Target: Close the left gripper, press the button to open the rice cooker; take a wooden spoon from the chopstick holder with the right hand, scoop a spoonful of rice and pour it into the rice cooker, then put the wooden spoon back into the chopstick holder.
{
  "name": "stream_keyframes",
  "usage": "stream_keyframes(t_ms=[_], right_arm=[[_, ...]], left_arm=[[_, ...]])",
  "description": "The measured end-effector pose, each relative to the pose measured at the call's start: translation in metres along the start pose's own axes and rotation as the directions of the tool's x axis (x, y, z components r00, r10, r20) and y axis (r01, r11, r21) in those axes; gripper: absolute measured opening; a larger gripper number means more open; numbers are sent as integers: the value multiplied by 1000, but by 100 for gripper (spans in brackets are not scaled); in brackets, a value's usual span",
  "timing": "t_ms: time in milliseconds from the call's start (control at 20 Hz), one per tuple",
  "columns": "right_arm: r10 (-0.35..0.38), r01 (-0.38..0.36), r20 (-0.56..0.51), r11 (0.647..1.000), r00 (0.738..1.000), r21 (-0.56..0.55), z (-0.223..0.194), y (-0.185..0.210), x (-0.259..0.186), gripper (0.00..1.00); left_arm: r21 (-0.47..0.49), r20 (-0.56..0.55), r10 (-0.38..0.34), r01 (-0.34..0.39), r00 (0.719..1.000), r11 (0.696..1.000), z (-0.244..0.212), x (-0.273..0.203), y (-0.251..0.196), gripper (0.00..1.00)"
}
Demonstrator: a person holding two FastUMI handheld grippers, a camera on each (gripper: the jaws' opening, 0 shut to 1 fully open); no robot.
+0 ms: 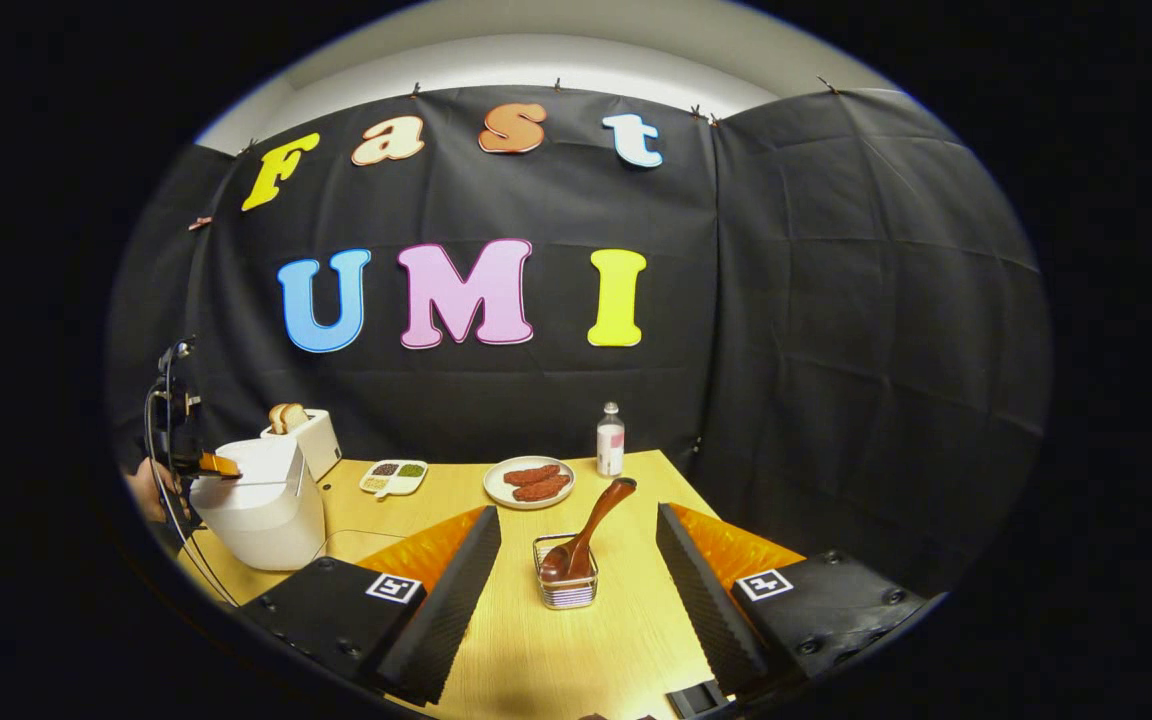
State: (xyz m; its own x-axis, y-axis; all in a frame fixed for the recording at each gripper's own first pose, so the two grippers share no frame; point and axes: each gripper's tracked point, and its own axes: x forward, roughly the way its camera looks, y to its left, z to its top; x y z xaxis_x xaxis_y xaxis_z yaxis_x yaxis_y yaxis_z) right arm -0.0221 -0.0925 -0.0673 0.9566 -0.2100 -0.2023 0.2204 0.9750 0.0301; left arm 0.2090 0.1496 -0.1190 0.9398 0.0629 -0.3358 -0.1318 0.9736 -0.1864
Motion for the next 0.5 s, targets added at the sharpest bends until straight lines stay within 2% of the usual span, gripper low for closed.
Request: stream_keyframes(t_ms=[100, 200, 300, 500], right_arm=[[8, -8, 2, 1000, 1000, 2, 1, -1, 5, 98], [17, -17, 17, 1000, 1000, -6, 6, -3, 12, 98], [28, -27, 34, 999, 999, -27, 10, -6, 23, 98], [55, -55, 41, 998, 998, -7, 20, -14, 54, 98]], left_arm=[[54, 137, 28, -36, 990, 998, 35, -20, -2, 7], [99, 247, 42, -68, 968, 993, 72, -47, -10, 7], [103, 305, 23, -57, 952, 993, 93, -75, -28, 7], [122, 354, -32, -13, 935, 992, 97, -123, -71, 8]])
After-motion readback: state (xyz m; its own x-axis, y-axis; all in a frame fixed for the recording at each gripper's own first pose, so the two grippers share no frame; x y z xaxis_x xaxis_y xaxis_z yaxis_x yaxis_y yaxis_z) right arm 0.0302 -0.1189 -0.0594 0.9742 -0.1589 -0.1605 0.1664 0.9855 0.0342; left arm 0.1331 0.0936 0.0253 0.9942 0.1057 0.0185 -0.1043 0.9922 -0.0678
